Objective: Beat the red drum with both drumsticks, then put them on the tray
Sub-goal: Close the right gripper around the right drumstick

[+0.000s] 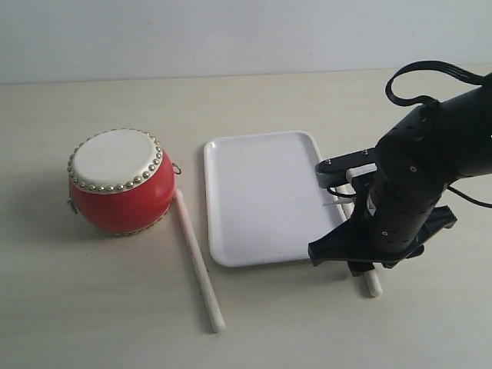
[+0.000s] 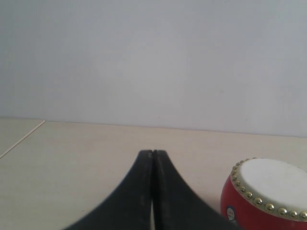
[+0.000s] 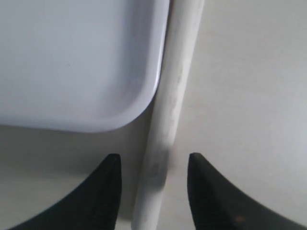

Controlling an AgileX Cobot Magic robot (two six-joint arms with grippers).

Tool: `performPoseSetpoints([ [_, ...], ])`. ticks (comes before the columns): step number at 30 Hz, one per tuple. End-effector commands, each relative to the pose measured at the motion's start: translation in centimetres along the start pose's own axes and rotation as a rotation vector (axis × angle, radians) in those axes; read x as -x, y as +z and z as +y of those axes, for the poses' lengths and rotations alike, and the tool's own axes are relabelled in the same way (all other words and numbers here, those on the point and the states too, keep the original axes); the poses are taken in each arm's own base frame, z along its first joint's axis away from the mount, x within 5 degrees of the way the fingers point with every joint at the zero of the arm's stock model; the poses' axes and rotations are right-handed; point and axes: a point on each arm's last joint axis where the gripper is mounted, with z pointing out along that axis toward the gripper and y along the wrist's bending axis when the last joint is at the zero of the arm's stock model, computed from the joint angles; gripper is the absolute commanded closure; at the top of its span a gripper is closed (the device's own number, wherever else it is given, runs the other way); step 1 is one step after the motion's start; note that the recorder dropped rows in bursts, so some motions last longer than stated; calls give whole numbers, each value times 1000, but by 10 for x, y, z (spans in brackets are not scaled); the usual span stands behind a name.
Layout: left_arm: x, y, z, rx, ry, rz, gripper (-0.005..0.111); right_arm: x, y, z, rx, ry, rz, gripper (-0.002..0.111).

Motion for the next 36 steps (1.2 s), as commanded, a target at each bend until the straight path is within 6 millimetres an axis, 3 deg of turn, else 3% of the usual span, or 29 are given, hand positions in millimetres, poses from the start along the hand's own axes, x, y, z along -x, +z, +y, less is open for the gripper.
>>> performPoseSetpoints([
  [1, -1, 0, 0, 2, -10, -1, 107, 0, -1, -1, 0, 11, -4, 65],
  [36, -1, 0, 0, 2, -11, -1, 107, 1, 0, 1, 14, 36, -20, 65],
])
